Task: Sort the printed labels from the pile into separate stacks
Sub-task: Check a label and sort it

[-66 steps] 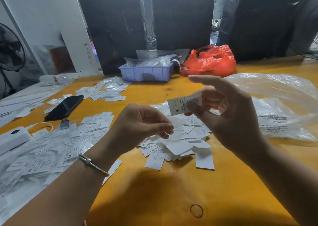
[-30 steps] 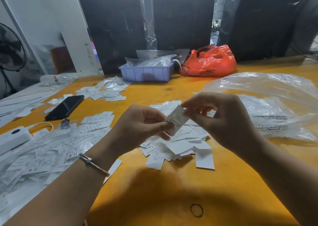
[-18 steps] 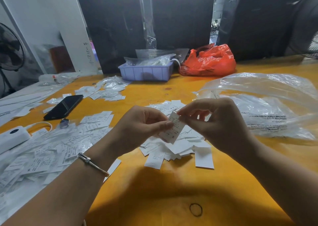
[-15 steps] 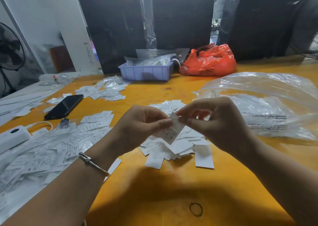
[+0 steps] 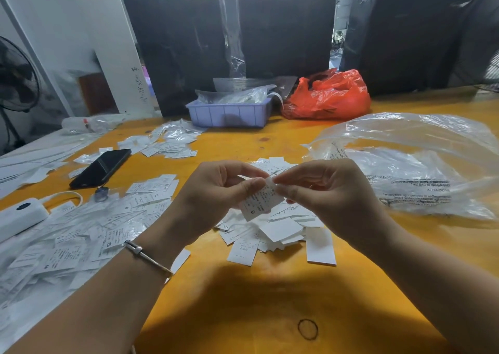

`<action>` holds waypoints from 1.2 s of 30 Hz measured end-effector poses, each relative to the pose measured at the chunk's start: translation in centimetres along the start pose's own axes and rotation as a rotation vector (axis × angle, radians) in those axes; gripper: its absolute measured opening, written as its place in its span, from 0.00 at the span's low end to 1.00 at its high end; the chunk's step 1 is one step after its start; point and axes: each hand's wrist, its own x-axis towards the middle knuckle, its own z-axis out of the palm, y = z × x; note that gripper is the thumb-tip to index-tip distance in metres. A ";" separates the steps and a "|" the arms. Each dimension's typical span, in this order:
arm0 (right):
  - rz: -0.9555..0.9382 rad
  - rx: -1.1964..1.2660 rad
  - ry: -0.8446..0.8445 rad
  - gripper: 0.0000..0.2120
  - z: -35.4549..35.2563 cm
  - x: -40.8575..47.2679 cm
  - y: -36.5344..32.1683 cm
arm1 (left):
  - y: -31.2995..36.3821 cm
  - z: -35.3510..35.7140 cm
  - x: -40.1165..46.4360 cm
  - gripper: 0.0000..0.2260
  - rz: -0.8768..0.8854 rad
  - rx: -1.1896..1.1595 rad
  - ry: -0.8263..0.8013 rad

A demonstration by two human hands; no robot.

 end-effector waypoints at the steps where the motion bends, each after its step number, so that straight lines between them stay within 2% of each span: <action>1: 0.003 -0.001 -0.002 0.05 0.0 0.0 -0.1 | 0.0 0.0 0.0 0.08 -0.001 -0.004 0.005; 5: 0.019 -0.002 0.014 0.06 -0.1 0.1 0.1 | 0.0 0.1 0.2 0.09 0.002 0.009 0.002; 11: 0.094 0.053 -0.053 0.06 0.3 0.0 0.4 | 0.0 0.4 0.1 0.09 -0.011 0.015 -0.006; 15: 0.105 0.054 -0.117 0.03 0.5 -0.1 0.5 | -0.2 0.8 0.1 0.08 -0.054 0.007 0.006; 23: 0.137 -0.023 -0.294 0.08 0.3 0.0 0.6 | -0.5 0.9 0.2 0.08 -0.124 0.045 0.021; 26: 0.123 0.033 -0.216 0.06 -0.4 0.4 0.7 | -0.5 -0.2 0.4 0.08 -0.121 0.055 0.017; 28: 0.119 0.041 -0.087 0.05 -1.5 0.9 1.0 | -0.7 -1.5 0.6 0.08 -0.105 0.122 0.090; 30: 0.122 -0.082 -0.032 0.08 -2.4 1.4 1.5 | -1.4 -3.3 0.8 0.09 -0.106 0.273 0.234; 33: 0.158 -0.371 -0.220 0.13 -2.5 1.7 2.1 | -2.9 -5.8 1.4 0.08 -0.206 0.612 0.323; 36: 0.199 -0.448 -0.431 0.18 -2.3 1.4 2.6 | -4.2 -7.8 1.6 0.08 -0.363 0.877 0.308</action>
